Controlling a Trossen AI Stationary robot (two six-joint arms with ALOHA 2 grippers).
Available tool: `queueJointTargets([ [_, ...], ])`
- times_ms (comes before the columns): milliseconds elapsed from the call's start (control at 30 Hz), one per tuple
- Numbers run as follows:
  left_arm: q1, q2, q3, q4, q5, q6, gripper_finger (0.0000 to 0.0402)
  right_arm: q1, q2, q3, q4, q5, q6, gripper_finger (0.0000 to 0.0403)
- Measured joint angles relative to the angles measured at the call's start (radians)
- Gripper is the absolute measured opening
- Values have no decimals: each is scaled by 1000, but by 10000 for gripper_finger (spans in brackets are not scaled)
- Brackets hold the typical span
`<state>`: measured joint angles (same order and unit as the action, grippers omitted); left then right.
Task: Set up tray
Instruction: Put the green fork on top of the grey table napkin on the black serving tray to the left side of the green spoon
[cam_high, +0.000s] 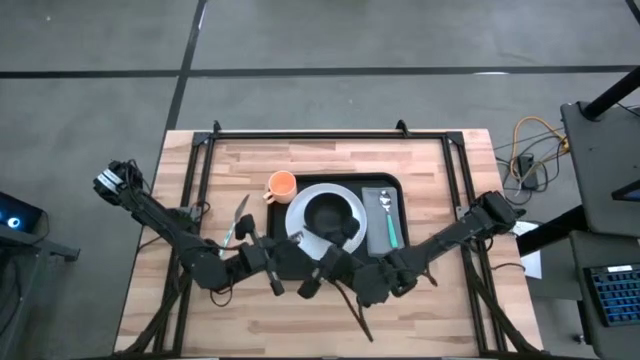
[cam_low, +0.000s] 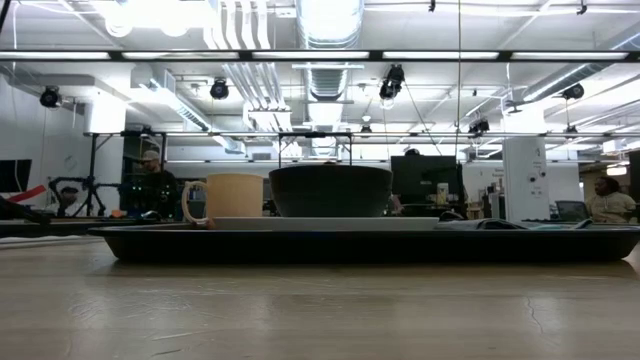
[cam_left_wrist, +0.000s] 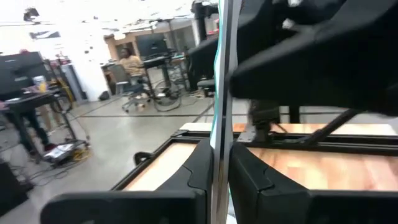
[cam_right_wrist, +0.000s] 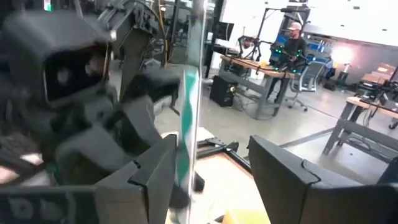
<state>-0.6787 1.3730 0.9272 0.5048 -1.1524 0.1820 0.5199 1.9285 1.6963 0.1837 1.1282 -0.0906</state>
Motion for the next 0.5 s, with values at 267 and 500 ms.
queueJointTargets([
  [267, 1, 32, -3, 0, -49, 0, 12, -14, 0, 2, 5, -4, -22, 168],
  [500, 1, 32, -13, 0, -51, -12, 12, -14, 0, 2, 5, -3, -26, 129],
])
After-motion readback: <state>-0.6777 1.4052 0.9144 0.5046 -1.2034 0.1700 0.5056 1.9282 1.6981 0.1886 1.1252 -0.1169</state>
